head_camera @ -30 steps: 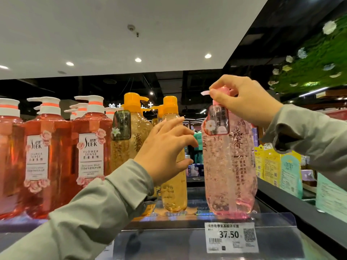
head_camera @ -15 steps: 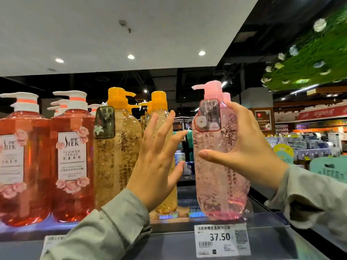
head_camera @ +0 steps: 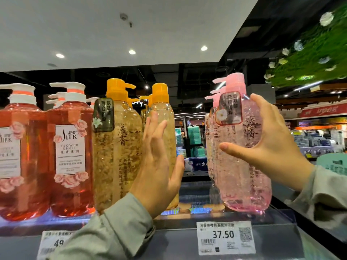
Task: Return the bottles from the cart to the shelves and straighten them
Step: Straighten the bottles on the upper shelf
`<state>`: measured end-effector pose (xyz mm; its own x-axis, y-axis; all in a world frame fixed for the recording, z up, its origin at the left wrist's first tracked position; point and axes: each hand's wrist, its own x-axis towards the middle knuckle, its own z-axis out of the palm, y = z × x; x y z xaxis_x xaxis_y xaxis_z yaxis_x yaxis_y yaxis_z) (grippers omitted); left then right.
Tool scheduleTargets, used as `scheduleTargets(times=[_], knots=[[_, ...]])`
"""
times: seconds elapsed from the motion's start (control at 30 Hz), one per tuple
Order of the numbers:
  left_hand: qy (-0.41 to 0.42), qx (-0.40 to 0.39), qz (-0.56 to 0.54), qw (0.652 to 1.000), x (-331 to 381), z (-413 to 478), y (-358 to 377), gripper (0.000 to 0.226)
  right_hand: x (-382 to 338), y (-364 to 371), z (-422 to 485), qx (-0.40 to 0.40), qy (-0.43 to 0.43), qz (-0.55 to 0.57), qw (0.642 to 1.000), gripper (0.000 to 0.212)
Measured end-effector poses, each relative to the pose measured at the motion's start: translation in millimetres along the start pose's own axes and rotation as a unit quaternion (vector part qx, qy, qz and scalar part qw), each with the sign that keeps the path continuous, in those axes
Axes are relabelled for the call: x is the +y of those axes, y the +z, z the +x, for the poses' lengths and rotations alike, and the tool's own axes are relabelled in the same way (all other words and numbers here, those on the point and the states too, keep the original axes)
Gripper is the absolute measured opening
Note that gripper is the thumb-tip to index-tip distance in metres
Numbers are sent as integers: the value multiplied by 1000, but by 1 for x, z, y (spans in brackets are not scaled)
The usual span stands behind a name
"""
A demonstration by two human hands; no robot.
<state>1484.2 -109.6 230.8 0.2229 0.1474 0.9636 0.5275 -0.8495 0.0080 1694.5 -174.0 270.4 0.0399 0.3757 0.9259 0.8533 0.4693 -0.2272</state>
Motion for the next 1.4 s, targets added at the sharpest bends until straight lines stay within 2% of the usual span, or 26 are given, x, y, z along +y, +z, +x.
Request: scheduleTargets(times=[0.3,0.37,0.43,0.53,0.83,1.03,1.17,1.33,1.4], knots=[[-31,4,-8,999,2,0,-1,69,4,0,-3,9,5,36,999,110],[-32,2,-18,999,4,0,-4,60,5,0,-3,9,5,38,999,108],[-13,5,-8,1000,4,-1,-6,52,5,1,-4,4,5,42,999,107],[27,8,39,999,1,0,-5,62,6,1,-4,1,8,46,999,107],[-45,-10,20,999,7,7,8,68,6,2,-3,10,8,55,998,108],[-48,-6,147,988,11,12,18,64,6,2,-3,6,12,63,998,109],[-52,-23,159,986,10,12,18,66,8,1,-3,3,14,71,997,107],[0,-67,168,983,6,3,7,83,8,2,-4,3,16,73,997,107],[28,-65,211,975,6,5,8,88,7,3,-4,9,17,80,997,106]])
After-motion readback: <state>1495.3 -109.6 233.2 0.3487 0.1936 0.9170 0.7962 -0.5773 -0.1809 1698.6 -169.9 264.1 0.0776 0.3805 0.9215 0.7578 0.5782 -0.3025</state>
